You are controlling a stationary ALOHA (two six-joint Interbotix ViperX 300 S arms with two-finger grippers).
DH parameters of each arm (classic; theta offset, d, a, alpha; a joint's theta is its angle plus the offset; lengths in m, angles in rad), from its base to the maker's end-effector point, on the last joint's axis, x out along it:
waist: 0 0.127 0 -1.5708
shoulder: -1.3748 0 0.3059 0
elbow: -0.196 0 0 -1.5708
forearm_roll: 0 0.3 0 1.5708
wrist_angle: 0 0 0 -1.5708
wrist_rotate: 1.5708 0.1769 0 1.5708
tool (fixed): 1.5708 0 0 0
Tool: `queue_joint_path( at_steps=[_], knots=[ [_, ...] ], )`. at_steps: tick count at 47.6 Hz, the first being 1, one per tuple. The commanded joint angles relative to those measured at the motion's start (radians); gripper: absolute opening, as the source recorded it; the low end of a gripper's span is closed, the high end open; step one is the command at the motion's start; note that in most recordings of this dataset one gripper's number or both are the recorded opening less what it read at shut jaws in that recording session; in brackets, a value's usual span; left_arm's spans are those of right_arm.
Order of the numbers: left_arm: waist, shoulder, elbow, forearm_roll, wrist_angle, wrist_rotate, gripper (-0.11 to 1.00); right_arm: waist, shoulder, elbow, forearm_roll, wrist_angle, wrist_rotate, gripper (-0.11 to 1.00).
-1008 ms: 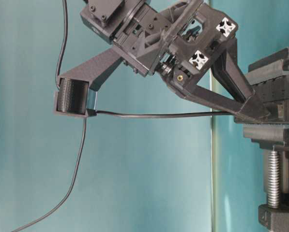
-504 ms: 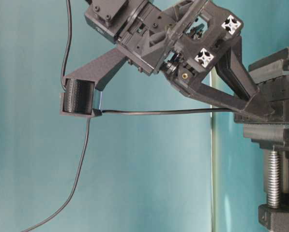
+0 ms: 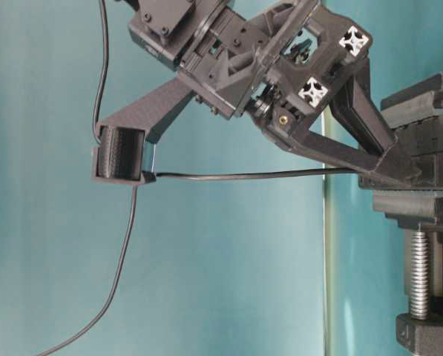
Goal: Insert the USB into the front port of the fixed hub.
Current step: 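Push the plug into the front hub port with the right gripper, then open the right gripper and release the inserted plug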
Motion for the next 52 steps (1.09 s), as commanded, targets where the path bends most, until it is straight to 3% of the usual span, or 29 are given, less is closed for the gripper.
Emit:
queue_joint_path(
  at_steps=[1, 14, 31, 52],
  knots=[
    [0.0, 0.005, -0.015, 0.003, -0.005, 0.0, 0.0, 0.018, -0.002, -0.014, 0.003, 0.008, 0.006, 0.07],
    [0.0, 0.003, -0.012, 0.003, -0.005, 0.0, 0.0, 0.015, -0.008, -0.029, 0.003, 0.003, 0.009, 0.19],
    [-0.002, -0.003, -0.011, 0.003, -0.005, 0.0, 0.0, -0.005, -0.026, -0.061, 0.002, 0.008, 0.014, 0.68],
    [-0.002, -0.012, -0.006, 0.003, -0.005, 0.0, 0.0, -0.012, -0.097, 0.005, 0.005, -0.066, 0.014, 0.7]
  ],
)
